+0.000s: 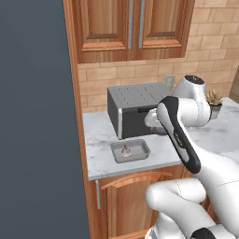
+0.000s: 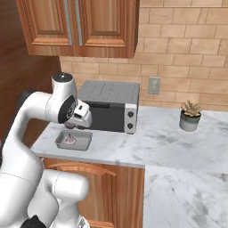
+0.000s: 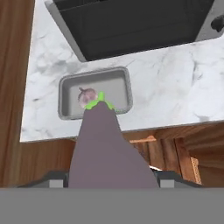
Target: Take the garlic and eggplant out of the freezer and place them in the tupperware container on the counter. Then put the tupperware containing the vegetables back in the freezer.
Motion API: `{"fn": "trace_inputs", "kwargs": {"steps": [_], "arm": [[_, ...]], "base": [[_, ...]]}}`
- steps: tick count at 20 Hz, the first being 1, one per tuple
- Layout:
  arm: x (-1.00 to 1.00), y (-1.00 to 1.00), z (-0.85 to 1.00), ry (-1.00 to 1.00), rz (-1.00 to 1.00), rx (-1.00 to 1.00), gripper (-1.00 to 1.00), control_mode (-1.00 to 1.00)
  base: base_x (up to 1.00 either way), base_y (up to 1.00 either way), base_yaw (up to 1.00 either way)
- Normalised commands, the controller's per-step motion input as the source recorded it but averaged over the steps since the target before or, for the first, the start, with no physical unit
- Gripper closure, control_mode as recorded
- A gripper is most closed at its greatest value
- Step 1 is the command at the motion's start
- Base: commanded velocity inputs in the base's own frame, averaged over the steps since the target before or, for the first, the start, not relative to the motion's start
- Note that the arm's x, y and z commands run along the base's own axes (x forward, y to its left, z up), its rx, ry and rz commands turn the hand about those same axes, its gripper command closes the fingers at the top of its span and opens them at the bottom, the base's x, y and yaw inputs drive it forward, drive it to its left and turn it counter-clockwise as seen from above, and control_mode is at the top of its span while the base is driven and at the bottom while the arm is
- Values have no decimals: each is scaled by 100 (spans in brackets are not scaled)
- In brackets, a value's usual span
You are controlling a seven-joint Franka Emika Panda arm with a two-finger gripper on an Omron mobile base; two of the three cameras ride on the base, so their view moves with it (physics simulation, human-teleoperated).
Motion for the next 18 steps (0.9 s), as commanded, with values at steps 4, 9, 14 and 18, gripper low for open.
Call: {"fn": "trace_inputs", "kwargs": {"steps": [4, 9, 14, 18], "arm": [[95, 25, -95, 5, 7, 0, 100, -100], [86, 28, -79, 9, 5, 0, 100, -100], [70, 34, -56, 12, 3, 0, 100, -100], [58, 13, -49, 4, 0, 0, 100, -100]], "base": [[0, 0, 0], [0, 0, 0], [0, 0, 0], [0, 0, 0]]}}
